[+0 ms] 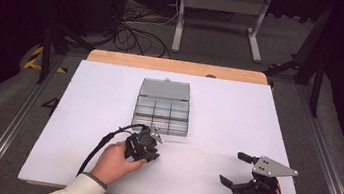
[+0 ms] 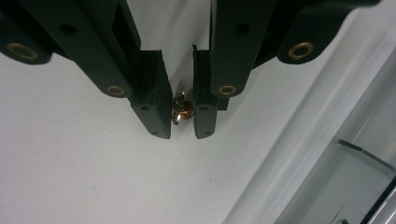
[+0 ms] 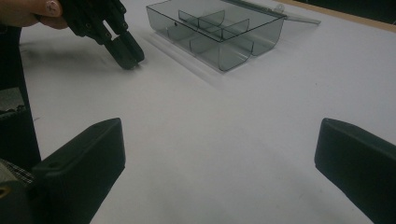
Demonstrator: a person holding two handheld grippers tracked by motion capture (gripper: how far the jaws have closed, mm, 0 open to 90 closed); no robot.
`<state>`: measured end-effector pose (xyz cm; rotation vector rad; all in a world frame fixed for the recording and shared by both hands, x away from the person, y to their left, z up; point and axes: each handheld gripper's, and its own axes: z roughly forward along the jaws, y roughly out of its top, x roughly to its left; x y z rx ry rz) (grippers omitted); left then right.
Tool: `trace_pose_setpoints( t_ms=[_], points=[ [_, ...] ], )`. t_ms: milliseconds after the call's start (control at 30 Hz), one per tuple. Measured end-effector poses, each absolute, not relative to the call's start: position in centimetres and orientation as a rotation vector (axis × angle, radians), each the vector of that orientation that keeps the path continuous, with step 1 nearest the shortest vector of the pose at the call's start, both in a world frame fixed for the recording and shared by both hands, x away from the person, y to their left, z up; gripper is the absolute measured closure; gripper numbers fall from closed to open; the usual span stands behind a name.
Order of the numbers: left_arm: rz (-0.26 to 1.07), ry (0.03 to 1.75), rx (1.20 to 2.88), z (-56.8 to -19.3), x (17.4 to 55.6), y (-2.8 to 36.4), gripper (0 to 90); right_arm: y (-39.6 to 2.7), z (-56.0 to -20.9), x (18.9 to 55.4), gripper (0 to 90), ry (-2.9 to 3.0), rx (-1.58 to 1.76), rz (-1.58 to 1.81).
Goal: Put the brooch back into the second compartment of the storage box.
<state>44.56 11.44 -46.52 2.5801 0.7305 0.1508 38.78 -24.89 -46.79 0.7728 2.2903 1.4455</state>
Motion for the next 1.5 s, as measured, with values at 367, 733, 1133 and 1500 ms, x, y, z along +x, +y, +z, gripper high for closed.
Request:
trace_pose_setpoints(
  t_ms=[367,733,1133,1500],
  points=[
    [0.170,0.727,2.526,-45.5,44.3,11.9,77.9,-24.9,-46.8,38.8,2.4,2.289,0.773,1.446],
    [0.202,0.703,2.455,-44.2,43.7,12.6,79.6,-24.9,-46.8,38.8,2.4,2.290,0.775,1.447],
    [0.219,0.678,2.404,-43.2,43.2,12.8,79.6,-24.8,-46.8,38.8,2.4,2.292,0.776,1.446],
    [0.236,0.668,2.364,-42.6,43.1,13.2,79.6,-24.8,-46.8,38.8,2.4,2.292,0.775,1.446]
  ],
)
